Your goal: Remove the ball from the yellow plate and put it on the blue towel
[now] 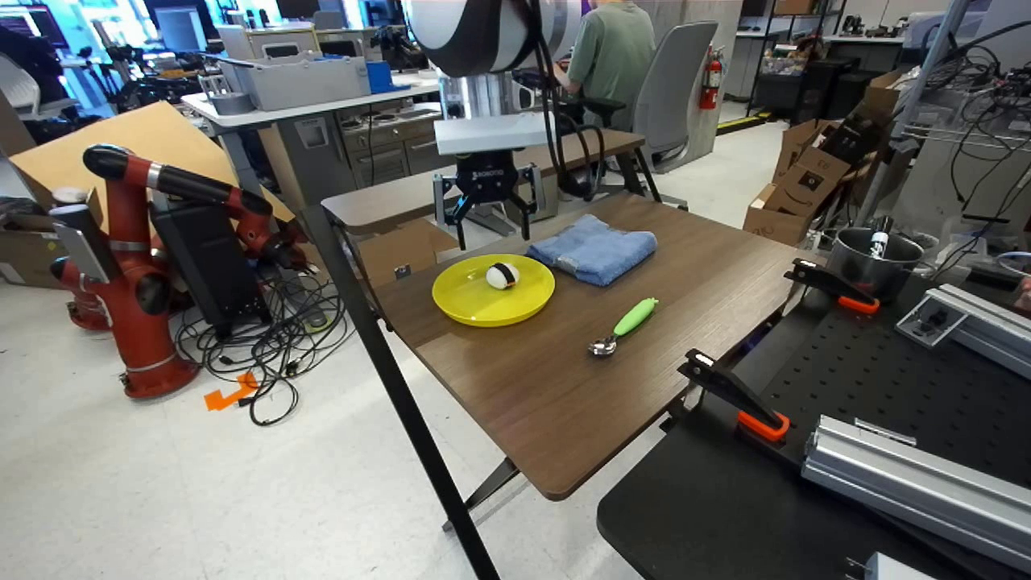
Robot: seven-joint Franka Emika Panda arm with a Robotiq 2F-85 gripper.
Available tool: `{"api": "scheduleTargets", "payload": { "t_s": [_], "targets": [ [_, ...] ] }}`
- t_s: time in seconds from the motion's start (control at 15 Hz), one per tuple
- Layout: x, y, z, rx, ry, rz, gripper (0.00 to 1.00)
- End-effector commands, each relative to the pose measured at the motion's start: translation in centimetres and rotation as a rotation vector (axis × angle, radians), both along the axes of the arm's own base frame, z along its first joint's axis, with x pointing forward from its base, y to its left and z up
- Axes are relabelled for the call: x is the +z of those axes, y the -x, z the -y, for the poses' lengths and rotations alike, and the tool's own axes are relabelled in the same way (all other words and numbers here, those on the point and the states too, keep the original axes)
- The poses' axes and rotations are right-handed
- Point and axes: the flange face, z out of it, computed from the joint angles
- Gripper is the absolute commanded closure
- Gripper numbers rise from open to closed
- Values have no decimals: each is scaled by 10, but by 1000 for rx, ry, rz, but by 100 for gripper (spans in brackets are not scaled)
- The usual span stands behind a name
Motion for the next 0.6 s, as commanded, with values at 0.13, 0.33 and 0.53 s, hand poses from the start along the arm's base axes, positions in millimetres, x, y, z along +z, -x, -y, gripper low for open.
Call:
{"api": "scheduleTargets", "payload": {
  "t_s": [0.13, 0.33, 0.53],
  "targets": [
    [-29, -19, 5, -66, 55, 7, 0],
    [-45, -20, 6, -85, 85, -4, 0],
    [-56, -19, 2, -90, 101, -13, 14]
  ]
}}
